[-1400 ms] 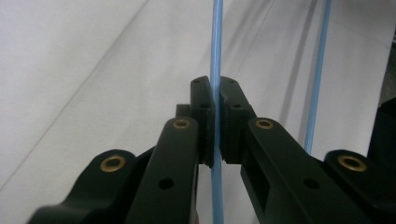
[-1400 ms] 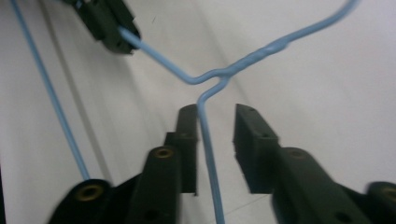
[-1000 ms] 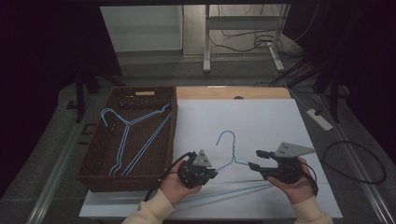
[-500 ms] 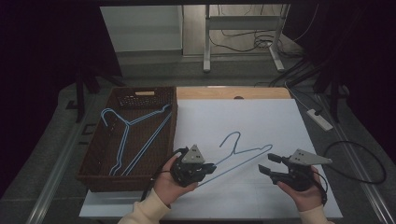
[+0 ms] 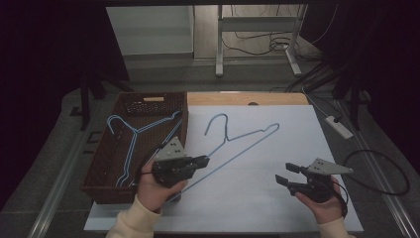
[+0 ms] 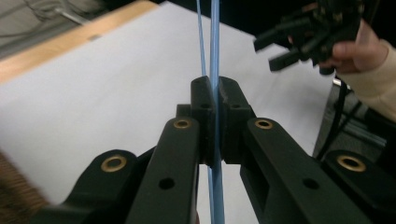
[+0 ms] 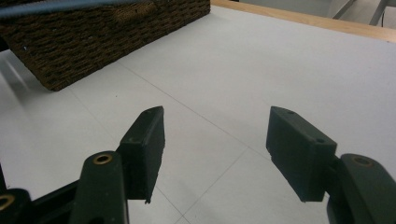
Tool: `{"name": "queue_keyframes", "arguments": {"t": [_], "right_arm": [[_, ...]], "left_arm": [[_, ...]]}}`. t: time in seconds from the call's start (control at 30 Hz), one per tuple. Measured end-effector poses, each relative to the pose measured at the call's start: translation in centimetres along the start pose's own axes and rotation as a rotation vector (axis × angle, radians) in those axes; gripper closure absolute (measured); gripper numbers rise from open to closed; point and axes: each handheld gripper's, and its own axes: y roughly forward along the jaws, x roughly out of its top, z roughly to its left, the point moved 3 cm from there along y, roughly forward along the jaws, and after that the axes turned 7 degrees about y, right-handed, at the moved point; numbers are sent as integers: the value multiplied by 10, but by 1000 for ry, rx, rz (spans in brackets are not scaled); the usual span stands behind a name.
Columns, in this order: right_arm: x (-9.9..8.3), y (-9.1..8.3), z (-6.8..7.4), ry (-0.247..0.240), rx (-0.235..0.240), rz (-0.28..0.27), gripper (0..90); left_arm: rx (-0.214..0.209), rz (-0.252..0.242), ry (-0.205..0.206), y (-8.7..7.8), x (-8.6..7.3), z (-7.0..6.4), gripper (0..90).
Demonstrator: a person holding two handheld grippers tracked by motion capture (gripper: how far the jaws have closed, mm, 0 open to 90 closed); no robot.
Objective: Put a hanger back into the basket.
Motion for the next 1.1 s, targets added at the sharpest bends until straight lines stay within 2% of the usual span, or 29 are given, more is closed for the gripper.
{"name": "queue_keyframes", "arguments": {"t": [0.03,0.1,0.23,0.27,0.53,0.57,0.77,1.1], "right_arm": [[0,0,0,-1,0,1,379],[0,1,0,0,0,3,377],[-1,1,-2,9,-1,9,376],[-1,1,-2,9,-1,9,376],[-3,3,-4,9,-2,19,374],[-3,3,-4,9,-2,19,374],[-4,4,-4,12,-2,27,374],[-5,6,-6,17,-2,39,373]], "left_arm": [[16,-19,-11,-10,1,6,861],[27,-25,-14,-16,1,9,861],[92,-35,-32,-41,-3,27,861],[92,-35,-32,-41,-3,27,861],[198,-59,-79,-81,-12,61,861],[198,-59,-79,-81,-12,61,861],[254,-44,-113,-95,-25,81,861],[311,-20,-151,-108,-42,106,862]]}}
